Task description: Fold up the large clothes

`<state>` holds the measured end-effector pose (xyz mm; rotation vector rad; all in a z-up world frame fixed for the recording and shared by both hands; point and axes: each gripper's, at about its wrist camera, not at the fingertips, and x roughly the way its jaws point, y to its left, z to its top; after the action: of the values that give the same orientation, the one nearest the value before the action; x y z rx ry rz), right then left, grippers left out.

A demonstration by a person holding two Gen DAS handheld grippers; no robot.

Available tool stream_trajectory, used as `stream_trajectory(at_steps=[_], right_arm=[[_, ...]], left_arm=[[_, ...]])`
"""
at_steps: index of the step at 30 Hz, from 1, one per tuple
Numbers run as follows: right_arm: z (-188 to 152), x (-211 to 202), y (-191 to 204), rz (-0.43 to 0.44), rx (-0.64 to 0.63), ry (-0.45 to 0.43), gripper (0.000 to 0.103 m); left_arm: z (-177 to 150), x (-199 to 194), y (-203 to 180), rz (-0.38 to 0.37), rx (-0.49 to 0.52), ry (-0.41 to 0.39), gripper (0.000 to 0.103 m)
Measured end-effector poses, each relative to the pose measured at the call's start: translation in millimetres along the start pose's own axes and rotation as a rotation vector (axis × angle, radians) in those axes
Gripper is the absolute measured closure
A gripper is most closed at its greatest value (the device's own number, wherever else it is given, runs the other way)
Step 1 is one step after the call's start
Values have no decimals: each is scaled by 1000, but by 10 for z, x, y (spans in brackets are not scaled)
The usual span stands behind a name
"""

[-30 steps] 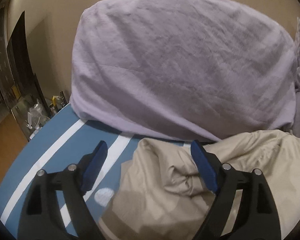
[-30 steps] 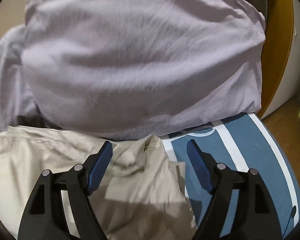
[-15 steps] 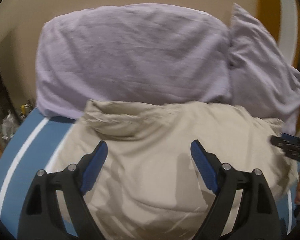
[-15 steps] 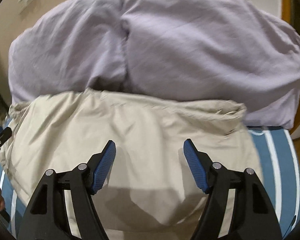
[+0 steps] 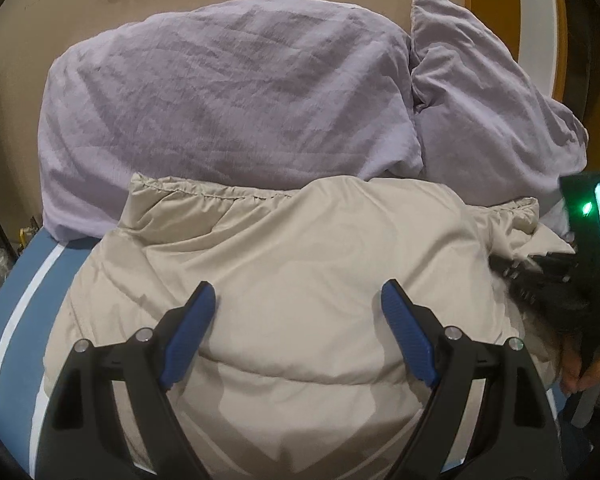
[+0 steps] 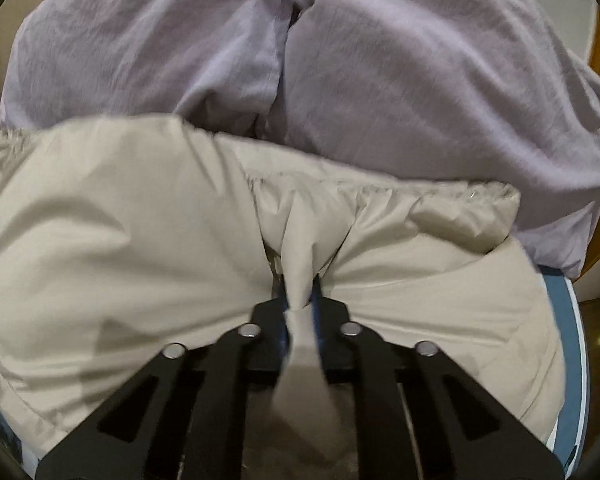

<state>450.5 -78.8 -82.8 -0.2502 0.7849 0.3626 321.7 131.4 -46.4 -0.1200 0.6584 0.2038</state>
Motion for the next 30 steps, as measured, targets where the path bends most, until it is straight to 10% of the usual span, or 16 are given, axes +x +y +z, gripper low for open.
stream_trajectory(at_steps=[22,26,30], right_arm=[[146,559,105,-137,63,-34,82],[191,334,78,-90,118,-37,33],[315,-7,111,0,157,-128,29]], left_arm=[[118,876,149,207,-26,64,17],[163,747,219,184,-18,80,17],[262,554,305,170,-33,37,16]])
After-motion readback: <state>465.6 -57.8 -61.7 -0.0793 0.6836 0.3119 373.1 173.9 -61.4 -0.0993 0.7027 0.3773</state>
